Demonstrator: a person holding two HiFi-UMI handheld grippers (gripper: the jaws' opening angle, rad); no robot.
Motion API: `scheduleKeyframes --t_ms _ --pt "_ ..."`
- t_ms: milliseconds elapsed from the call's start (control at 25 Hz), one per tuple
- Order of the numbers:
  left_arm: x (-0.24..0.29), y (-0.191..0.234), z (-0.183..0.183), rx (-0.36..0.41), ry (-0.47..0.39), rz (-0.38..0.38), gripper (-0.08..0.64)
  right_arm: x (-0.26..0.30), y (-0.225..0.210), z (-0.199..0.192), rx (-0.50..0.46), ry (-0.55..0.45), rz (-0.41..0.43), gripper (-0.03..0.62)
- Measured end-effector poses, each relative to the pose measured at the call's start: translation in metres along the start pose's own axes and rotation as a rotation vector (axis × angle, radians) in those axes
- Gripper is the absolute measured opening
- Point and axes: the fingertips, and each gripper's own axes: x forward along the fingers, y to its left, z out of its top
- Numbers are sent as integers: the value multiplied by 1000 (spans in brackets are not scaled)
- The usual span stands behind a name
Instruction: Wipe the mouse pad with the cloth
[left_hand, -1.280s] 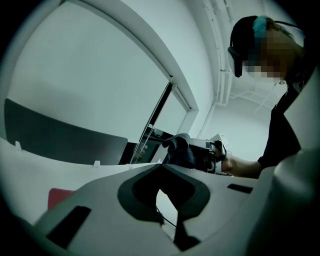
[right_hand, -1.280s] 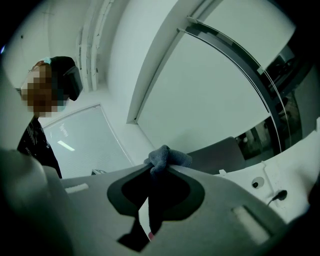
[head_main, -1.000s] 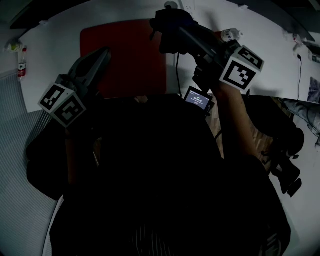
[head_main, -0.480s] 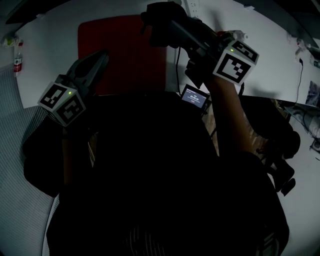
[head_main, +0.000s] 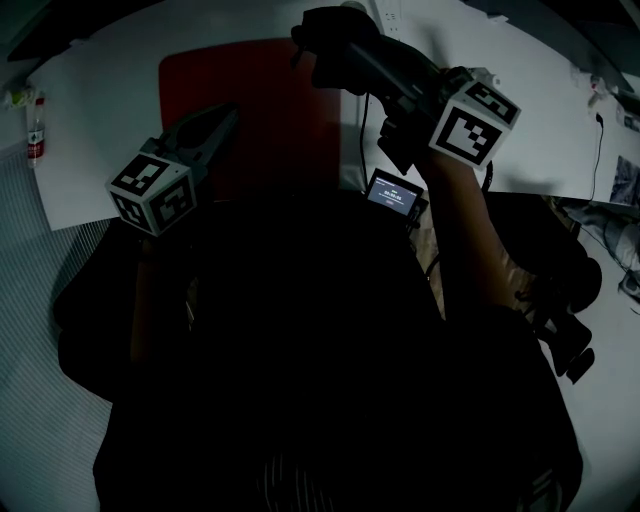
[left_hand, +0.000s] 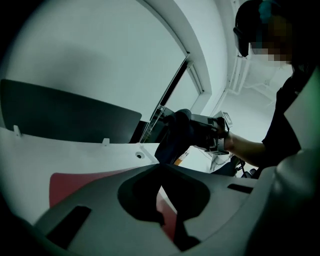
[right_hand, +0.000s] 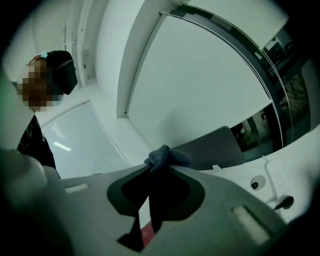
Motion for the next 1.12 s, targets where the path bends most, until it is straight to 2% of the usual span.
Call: scheduleKeyframes --t_ms 320,440,520,640,840,1120 --pt "23 6 -25 -27 88 -35 8 7 -16 -20 33 35 -12 38" --pt "28 11 -36 -40 114 -40 8 12 -22 -32 -6 97 -62 38" --pt "33 18 -48 -60 142 -33 8 14 -28 -42 -28 145 -96 38" --pt "41 31 -66 -85 182 -16 8 18 -35 -51 -10 145 -91 38" --pt "55 48 -92 -89 257 -6 8 18 -48 -69 18 178 -99 38" --pt "78 86 -132 -102 403 42 6 19 -79 -97 65 241 -136 38"
